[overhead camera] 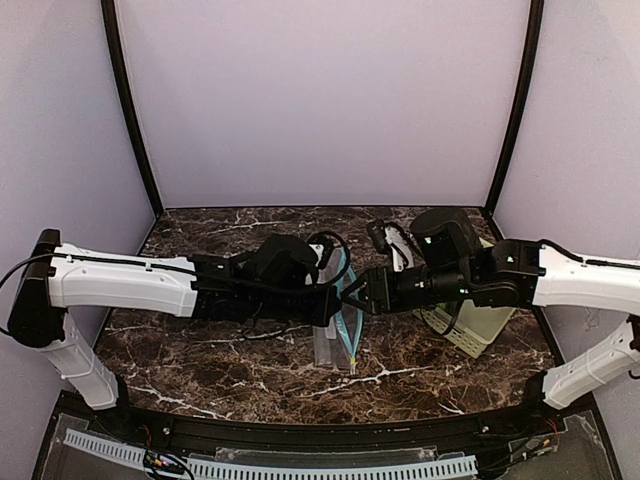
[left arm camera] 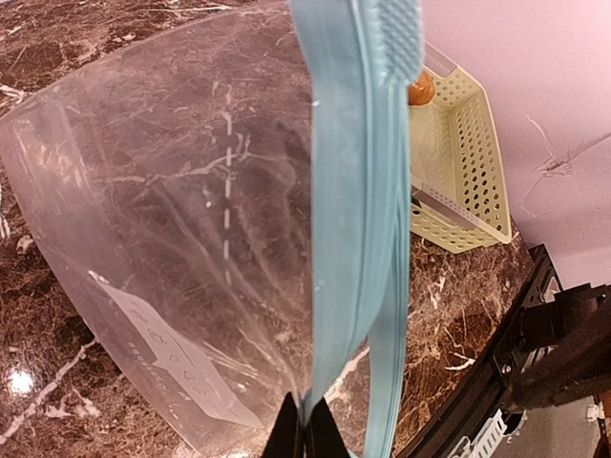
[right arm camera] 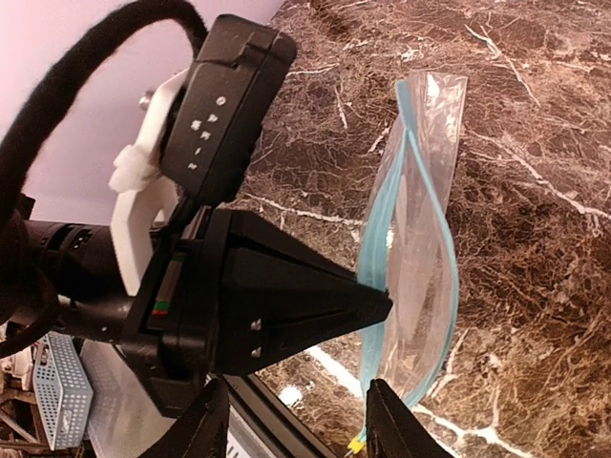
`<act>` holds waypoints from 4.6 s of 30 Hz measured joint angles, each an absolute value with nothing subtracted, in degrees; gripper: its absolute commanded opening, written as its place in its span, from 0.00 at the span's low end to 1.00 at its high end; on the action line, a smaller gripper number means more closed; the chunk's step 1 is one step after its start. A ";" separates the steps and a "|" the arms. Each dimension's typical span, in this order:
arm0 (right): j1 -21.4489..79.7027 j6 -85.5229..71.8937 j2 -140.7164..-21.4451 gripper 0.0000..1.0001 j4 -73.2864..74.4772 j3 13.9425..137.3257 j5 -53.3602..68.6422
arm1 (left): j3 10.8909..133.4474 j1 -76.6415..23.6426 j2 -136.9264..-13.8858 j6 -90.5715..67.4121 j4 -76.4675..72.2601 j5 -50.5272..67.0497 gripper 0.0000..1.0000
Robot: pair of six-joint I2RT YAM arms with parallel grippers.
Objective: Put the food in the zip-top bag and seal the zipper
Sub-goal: Adjust the zipper on the food storage bag, then pick up the fake vegetable from the bin.
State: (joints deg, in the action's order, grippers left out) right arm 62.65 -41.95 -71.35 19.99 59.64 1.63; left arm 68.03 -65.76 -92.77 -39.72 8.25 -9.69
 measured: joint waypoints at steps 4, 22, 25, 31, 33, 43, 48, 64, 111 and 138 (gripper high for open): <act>60.29 -42.19 -72.29 0.40 17.17 58.13 3.20 | 66.00 -65.76 -91.85 -39.70 6.04 -7.86 0.01; 56.88 -41.80 -72.44 0.26 11.77 53.71 8.99 | 62.72 -65.73 -89.76 -39.66 -0.49 -2.11 0.01; 56.88 -40.93 -71.64 0.24 11.51 53.71 10.11 | 62.72 -65.71 -89.76 -39.66 -0.56 -2.04 0.01; 56.88 -40.77 -72.20 0.21 10.79 53.19 12.10 | 62.43 -65.47 -89.71 -39.57 -1.30 -1.30 0.01; 56.80 -41.04 -72.75 0.20 10.57 52.38 12.01 | 61.93 -65.45 -89.47 -39.42 -1.87 -1.02 0.01; 55.16 -42.26 -74.00 0.20 10.66 50.15 9.45 | 59.88 -65.41 -87.48 -38.11 -4.99 3.42 0.01; 55.07 -39.64 -77.54 0.23 9.61 51.31 12.43 | 59.88 -65.41 -87.50 -36.97 -6.52 7.07 0.01; 54.35 -35.38 -82.21 0.44 6.15 51.75 20.75 | 59.81 -65.17 -87.50 -34.87 -7.14 10.02 0.01; 48.84 -33.74 -59.42 0.97 29.08 53.98 5.96 | 55.83 -60.12 -82.48 -37.52 7.16 1.21 0.01; 13.82 -29.69 -76.88 0.57 30.68 49.28 -0.14 | 50.04 -60.10 -74.54 -40.25 7.44 -2.61 0.01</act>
State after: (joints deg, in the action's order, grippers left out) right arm 13.82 -29.69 -76.88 30.68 49.28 -0.14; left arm 50.04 -60.10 -74.54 -40.25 7.44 -2.61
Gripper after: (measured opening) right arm 0.610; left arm 0.008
